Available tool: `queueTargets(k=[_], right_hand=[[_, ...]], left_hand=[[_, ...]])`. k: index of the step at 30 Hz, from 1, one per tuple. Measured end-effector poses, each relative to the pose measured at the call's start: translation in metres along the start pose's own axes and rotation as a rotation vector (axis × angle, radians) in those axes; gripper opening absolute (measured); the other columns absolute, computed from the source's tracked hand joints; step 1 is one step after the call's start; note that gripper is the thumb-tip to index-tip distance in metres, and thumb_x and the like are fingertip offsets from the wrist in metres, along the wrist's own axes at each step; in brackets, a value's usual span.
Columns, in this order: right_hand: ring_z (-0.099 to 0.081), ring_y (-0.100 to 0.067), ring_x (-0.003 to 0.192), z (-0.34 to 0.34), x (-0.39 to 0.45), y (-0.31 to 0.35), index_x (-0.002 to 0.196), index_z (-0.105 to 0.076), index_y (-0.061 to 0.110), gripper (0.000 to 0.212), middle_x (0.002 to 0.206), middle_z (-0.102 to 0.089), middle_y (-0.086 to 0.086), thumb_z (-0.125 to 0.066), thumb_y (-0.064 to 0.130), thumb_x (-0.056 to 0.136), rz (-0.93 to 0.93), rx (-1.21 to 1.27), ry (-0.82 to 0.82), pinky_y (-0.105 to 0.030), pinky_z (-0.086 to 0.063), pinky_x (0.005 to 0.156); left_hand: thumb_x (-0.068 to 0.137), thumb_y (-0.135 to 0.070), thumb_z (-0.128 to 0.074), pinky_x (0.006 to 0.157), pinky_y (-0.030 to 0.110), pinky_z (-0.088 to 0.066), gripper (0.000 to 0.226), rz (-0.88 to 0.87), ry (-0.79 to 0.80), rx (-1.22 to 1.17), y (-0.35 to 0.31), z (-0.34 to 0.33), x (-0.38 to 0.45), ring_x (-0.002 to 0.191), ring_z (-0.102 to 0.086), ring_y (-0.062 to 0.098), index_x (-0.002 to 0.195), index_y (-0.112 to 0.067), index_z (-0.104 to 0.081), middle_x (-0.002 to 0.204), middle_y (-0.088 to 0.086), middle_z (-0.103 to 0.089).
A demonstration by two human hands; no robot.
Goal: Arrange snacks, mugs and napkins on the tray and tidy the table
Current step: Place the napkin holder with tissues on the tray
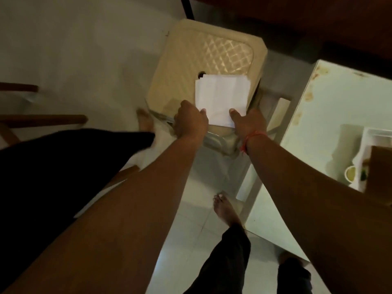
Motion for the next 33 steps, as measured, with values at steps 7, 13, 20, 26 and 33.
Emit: queueTargets(k=[7,13,20,26,33], right_hand=[[-0.063,-0.026,0.103,0.018,-0.007,-0.015,0.119,-0.063,0.003,0.033,0.115,-0.066,-0.009,-0.065,0.023,0.092,0.018,0.112,0.016,-0.035,-0.054,0.091],[-0.066,-0.032,0.093,0.057,-0.037,-0.052,0.072,-0.058,0.021,0.014,0.085,-0.066,-0.001,-0.069,0.030,0.073,-0.015,0.266,0.071,-0.057,-0.057,0.082],[-0.048,-0.009,0.063,0.122,-0.097,-0.109,0.085,-0.055,0.010,0.008,0.073,-0.055,0.002,-0.060,0.015,0.089,0.106,0.157,-0.075,-0.010,-0.040,0.055],[-0.058,-0.006,0.074,0.170,-0.135,-0.146,0.111,-0.057,0.013,0.014,0.095,-0.063,0.001,-0.048,0.012,0.100,0.269,0.038,-0.146,0.003,-0.038,0.060],[-0.050,0.013,0.115,0.216,-0.152,-0.173,0.137,-0.056,0.021,0.038,0.130,-0.061,0.011,-0.039,0.015,0.103,0.253,0.034,0.041,0.008,-0.026,0.093]], left_hand=[[0.086,-0.017,-0.054,0.060,0.027,-0.040,0.026,0.075,0.222,-0.293,-0.005,-0.009,-0.021,0.092,-0.064,0.030,0.105,0.000,-0.062,0.104,0.014,-0.067],[0.073,-0.013,-0.062,0.070,0.034,-0.047,0.011,0.293,0.300,-0.809,-0.002,-0.016,-0.083,0.082,-0.059,0.023,0.081,-0.010,-0.056,0.086,0.008,-0.061],[0.089,0.008,-0.051,0.088,0.037,-0.058,0.032,0.308,0.414,-0.963,-0.020,-0.043,-0.192,0.094,-0.066,0.015,0.100,-0.022,-0.053,0.100,0.001,-0.065],[0.097,-0.005,-0.044,0.105,0.037,-0.048,0.049,0.066,0.426,-0.750,-0.050,-0.081,-0.280,0.123,-0.056,0.015,0.141,-0.027,-0.042,0.133,-0.005,-0.057],[0.103,-0.008,-0.042,0.110,0.031,-0.043,0.048,-0.020,0.478,-0.736,-0.087,-0.109,-0.335,0.130,-0.052,0.008,0.146,-0.029,-0.042,0.141,-0.012,-0.055]])
Point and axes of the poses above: each hand's wrist, its own x-axis towards the middle knuckle, its own z-axis out of the back of the hand, y = z × x, the point moved 2 cm from there along x, towards the middle knuckle
